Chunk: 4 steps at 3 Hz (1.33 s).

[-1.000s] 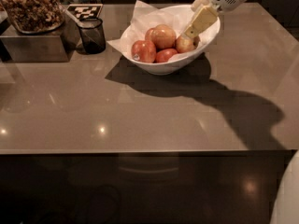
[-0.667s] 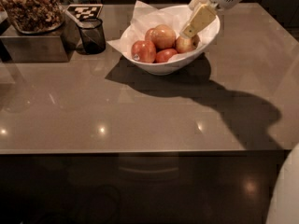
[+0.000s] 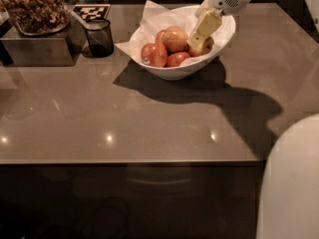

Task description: Pick apple from white bowl

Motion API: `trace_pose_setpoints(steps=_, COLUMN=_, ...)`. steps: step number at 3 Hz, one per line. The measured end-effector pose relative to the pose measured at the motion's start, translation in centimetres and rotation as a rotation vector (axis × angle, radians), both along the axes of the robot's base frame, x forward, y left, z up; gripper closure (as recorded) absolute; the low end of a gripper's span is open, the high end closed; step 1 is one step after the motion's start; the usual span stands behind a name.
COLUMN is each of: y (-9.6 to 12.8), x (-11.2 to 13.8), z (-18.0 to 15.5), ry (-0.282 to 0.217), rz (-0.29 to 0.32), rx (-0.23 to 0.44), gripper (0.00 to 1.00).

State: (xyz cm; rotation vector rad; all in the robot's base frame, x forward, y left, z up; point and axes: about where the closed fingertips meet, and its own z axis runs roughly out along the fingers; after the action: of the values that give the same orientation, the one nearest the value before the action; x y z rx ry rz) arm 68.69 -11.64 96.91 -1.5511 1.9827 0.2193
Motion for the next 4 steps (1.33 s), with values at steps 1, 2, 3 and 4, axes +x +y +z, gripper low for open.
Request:
trace_pose_setpoints(steps=1, y=-0.1, x=0.7, z=-1.3, ry=0.027, rz=-0.003, rx=-0.007, gripper=0.34)
trace_pose_setpoints(steps=2, y=-0.7, x=1.0, z=-2.6, ry=0.059, rz=-0.017, rx=-0.010, gripper=0.33)
trace_pose_setpoints(steps=3, y=-1.0, x=1.2, z=-3.5, ry=0.080, rz=-0.024, rx=-0.009, gripper=0.33)
trace_pose_setpoints(steps=4, y=-1.0, x=1.4, z=-4.6, ry=0.110, rz=-0.028, rx=0.012, gripper=0.32)
